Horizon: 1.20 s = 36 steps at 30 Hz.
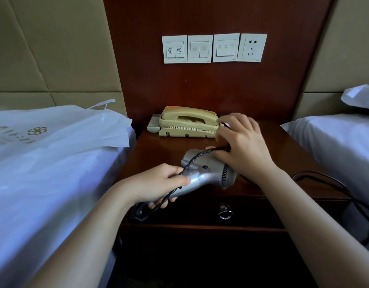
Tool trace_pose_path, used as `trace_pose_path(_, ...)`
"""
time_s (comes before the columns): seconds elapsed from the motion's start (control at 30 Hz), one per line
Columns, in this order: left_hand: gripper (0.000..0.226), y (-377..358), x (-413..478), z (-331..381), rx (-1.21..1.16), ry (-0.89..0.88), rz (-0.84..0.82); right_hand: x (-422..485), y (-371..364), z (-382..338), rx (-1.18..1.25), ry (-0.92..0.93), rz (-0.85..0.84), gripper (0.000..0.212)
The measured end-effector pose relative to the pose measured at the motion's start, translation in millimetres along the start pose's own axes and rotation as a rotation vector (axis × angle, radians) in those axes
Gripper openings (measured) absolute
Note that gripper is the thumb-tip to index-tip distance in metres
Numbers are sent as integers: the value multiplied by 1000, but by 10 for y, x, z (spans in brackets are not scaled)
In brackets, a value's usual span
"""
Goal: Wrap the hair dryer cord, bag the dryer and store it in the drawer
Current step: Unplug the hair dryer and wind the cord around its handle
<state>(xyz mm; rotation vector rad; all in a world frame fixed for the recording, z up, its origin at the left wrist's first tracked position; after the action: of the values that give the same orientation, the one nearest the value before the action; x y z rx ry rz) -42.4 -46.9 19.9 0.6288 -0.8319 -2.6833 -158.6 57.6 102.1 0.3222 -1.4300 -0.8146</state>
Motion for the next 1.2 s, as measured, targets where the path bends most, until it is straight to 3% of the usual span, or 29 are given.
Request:
trace_pose_path(0.13, 30, -29, -6, 12, -32, 18, -27, -76, -80, 201, 454, -313, -63, 73)
trace_pose_path(0.2, 30, -47, -9, 25, -48, 25, -47, -85, -148, 227, 605, -389, -109, 82)
trace_pose_path(0.3, 30, -86, -14, 18, -51, 42, -73, -93, -174, 273, 639, -418, -153, 67)
trace_pose_path(0.4, 33, -104, -29, 6, -59, 56, -90, -59, -119, 273, 644, -360, -214, 16)
trace_pose_path(0.43, 33, -100, -30, -1, -71, 58, -95, -53, -115, 281, 662, -349, -241, 11)
trace_pose_path(0.57, 25, -73, -63, -28, -121, 62, -108, -87, -213, 295, 844, -332, -344, 21)
trace_pose_path(0.73, 24, -28, -114, -48, -185, 61, -103, -161, -149, 206, 1263, -384, -419, 29)
trace_pose_path(0.83, 22, -28, -144, -15, -225, 49, -102, -170, -87, 247, 1188, -351, -425, 33)
trace_pose_path(1.0, 22, -45, -172, 33, -318, 61, -116, -162, -127, 470, 863, -312, -201, 42)
trace_pose_path(1.13, 21, 20, -107, -111, -547, 87, -105, -235, -51, 786, 707, -413, 35, 41)
trace_pose_path(1.2, 26, 82, -76, -203, -631, 97, -98, -374, -33, 1004, 618, -497, 70, 44)
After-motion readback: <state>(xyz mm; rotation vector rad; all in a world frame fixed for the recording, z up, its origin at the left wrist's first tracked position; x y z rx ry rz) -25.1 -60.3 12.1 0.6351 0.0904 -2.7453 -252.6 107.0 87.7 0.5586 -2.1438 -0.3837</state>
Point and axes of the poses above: each hand's wrist, its own x-axis towards the middle knuckle, its own y-axis out of the back of the hand, z = x × y, the point moved 8 cm from there along x, towards the middle knuckle, and after that the axes turned 7 degrees about y, right-handed, at the moved point
